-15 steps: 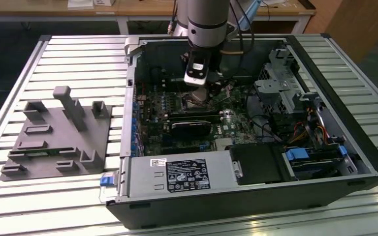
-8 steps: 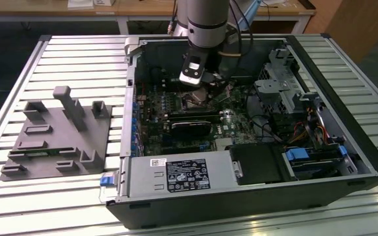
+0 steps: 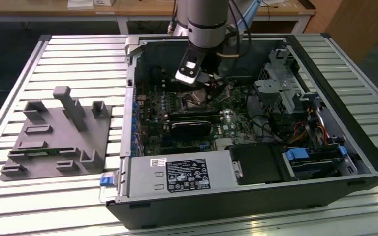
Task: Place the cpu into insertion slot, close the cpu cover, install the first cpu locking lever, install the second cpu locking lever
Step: 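Place the cpu into insertion slot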
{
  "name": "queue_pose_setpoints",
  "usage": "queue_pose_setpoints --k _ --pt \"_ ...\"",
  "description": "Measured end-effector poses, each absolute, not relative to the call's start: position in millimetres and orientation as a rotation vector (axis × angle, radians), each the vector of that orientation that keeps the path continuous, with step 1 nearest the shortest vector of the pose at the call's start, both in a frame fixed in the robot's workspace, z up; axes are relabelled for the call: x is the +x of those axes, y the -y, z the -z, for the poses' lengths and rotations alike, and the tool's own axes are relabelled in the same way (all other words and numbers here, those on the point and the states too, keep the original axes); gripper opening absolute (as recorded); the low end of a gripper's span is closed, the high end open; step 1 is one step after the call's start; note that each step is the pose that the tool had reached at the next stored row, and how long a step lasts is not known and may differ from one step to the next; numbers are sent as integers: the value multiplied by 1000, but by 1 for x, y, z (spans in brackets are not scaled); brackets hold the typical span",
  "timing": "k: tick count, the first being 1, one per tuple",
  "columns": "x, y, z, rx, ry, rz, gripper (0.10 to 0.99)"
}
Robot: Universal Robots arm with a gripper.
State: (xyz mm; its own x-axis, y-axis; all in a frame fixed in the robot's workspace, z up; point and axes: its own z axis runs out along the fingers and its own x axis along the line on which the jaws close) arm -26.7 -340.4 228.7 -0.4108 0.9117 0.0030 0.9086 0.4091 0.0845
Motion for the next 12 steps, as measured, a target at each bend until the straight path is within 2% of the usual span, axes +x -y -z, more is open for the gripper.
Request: queue_pose_setpoints --k 12 --pt "-27 340 -228 1862 -2466 -105 541"
